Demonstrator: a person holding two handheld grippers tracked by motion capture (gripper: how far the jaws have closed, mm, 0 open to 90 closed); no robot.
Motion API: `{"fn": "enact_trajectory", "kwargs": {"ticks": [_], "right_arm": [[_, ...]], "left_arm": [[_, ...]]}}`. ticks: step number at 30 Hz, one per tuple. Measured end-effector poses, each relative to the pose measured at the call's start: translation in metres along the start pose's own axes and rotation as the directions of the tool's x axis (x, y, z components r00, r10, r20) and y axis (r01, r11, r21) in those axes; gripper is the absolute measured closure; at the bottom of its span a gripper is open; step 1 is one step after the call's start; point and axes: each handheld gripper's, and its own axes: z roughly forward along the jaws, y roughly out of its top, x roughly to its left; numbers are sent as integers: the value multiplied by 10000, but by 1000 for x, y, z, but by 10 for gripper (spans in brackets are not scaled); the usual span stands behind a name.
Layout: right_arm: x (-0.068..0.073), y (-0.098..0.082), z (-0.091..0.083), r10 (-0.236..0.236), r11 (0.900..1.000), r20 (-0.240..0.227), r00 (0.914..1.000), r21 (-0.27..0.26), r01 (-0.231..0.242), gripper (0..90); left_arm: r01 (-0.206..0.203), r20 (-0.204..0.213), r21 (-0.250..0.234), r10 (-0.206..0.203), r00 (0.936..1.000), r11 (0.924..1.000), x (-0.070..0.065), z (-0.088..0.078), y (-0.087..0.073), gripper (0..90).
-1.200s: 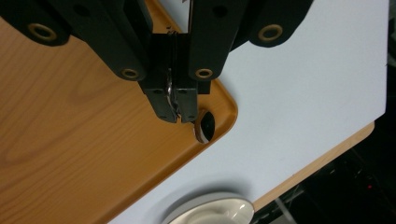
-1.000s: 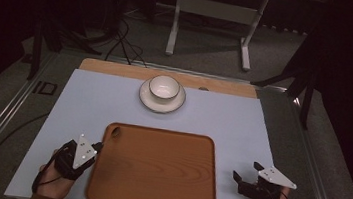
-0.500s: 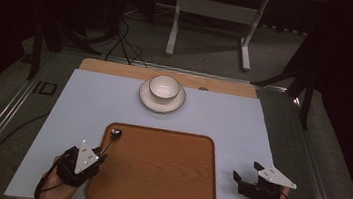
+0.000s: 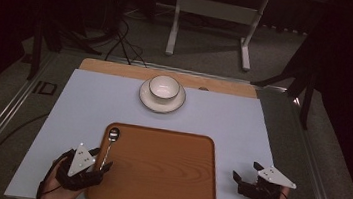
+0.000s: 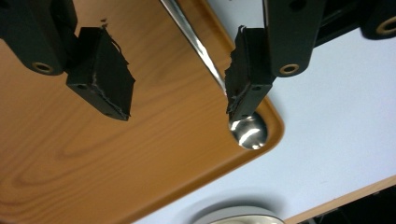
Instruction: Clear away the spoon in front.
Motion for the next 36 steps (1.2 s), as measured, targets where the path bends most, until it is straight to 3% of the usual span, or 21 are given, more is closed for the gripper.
{"fn": "enact_trajectory", "kwargs": {"ticks": [6, 10, 22, 26, 31, 34, 36], "right_arm": [[0, 0, 0, -27, 10000, -9, 10000, 7, 27, 146], [0, 0, 0, -28, 10000, -13, 10000, -14, 28, 146], [0, 1, 0, -33, 10000, -24, 10000, -73, 32, 146], [0, 1, 0, -34, 10000, -31, 10000, -74, 34, 146], [0, 1, 0, -35, 10000, -35, 10000, -73, 34, 146], [0, 1, 0, -45, 10000, -43, 10000, -56, 45, 146], [0, 1, 1, -56, 10000, -48, 10000, -46, 56, 146]], "left_arm": [[417, -304, -188, -423, 9986, 9990, 17, 2, -2, 370], [935, -686, -305, -954, 9931, 9951, 36, 4, -6, 354], [1605, -1365, -396, -1644, 9769, 9862, 65, 8, -12, 294], [1846, -1627, -250, -1862, 9689, 9825, 77, 13, -16, 290], [2216, -1961, -147, -2201, 9556, 9750, 92, 18, -22, 287], [2578, -2113, -63, -2533, 9440, 9662, 99, 22, -27, 283], [2634, -2233, 53, -2556, 9406, 9647, 103, 25, -29, 280]]}}
